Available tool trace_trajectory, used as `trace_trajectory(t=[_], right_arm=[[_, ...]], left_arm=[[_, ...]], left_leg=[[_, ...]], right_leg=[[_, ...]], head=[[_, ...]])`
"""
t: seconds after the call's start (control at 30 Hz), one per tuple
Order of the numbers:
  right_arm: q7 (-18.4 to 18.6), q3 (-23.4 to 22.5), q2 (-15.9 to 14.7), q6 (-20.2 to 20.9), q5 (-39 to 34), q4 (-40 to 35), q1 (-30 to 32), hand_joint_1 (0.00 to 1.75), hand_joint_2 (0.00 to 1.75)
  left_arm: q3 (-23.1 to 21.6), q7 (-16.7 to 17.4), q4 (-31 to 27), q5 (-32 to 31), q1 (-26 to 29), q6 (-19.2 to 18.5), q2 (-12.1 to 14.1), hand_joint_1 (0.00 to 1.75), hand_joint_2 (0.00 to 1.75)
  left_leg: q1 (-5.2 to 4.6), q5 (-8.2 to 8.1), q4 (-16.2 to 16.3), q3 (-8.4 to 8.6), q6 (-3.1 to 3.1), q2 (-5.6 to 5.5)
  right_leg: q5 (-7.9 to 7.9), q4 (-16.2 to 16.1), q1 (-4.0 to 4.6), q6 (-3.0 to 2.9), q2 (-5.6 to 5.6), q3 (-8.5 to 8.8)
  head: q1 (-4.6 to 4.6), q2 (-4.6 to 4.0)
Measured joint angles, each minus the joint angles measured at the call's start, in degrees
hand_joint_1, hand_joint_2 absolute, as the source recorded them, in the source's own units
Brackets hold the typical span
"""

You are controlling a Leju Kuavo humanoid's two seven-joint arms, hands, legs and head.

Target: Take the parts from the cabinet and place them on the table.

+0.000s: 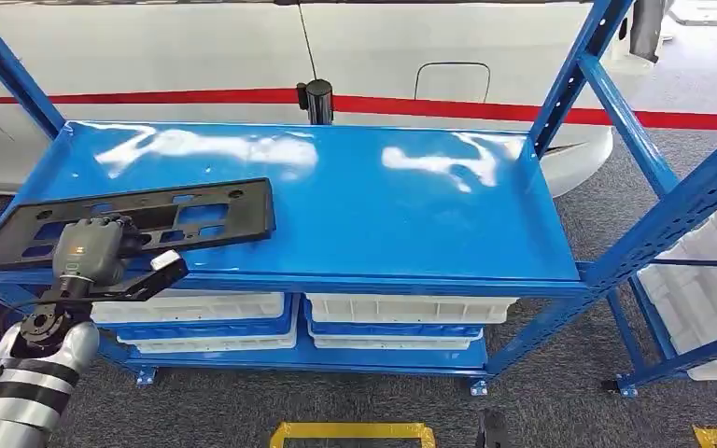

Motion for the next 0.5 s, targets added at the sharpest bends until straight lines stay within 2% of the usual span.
trace_trajectory(t=[0.1, 0.27, 0.3, 0.4, 0.5], right_arm=[[0.0, 0.0, 0.11, -0.17, 0.22, 0.0, 0.0, 0.0, 0.0], [-0.26, -0.15, 0.37, -0.7, 0.7, 0.0, 0.03, 0.0, 0.0], [-0.28, -0.17, 0.42, -0.74, 0.77, 0.0, 0.03, 0.0, 0.0], [-0.33, -0.24, 0.57, -0.87, 1.03, 0.0, 0.08, 0.0, 0.0], [-0.33, -0.28, 0.68, -0.9, 1.2, 0.0, 0.1, 0.0, 0.0]], left_arm=[[0.57, -0.26, 0.0, -0.46, 0.65, 3.77, -0.13, 1.75, 1.75], [2.66, -5.68, -2.77, 2.67, 3.1, 16.5, -2.22, 1.75, 1.75], [2.84, -5.9, -3.77, 2.27, 3.52, 17.96, -2.71, 1.75, 1.75], [3.23, -6.8, -7.6, 1.27, 5.09, 20.66, -4.28, 1.75, 1.75], [3.21, -7.08, -10.75, 0.88, 6.02, 21.53, -5.4, 1.75, 1.75]], left_leg=[[0.0, 0.0, 0.0, 0.0, 0.0, 0.01], [0.0, 0.0, 0.0, -0.05, 0.0, 0.05], [-0.01, 0.0, 0.0, -0.05, 0.0, 0.04], [-0.02, 0.0, 0.0, -0.06, 0.0, 0.06], [-0.02, 0.0, 0.01, -0.05, 0.0, 0.06]], right_leg=[[0.0, 0.0, 0.0, 0.0, 0.02, -0.04], [0.0, 0.0, -0.01, 0.0, 0.0, -0.08], [0.0, 0.0, -0.01, 0.0, -0.01, -0.08], [0.0, -0.01, -0.02, 0.0, 0.01, -0.1], [0.0, -0.01, -0.02, 0.01, 0.01, -0.09]], head=[[0.0, 0.0], [0.02, 0.0], [0.0, 0.0], [0.0, 0.0], [-0.02, 0.0]])
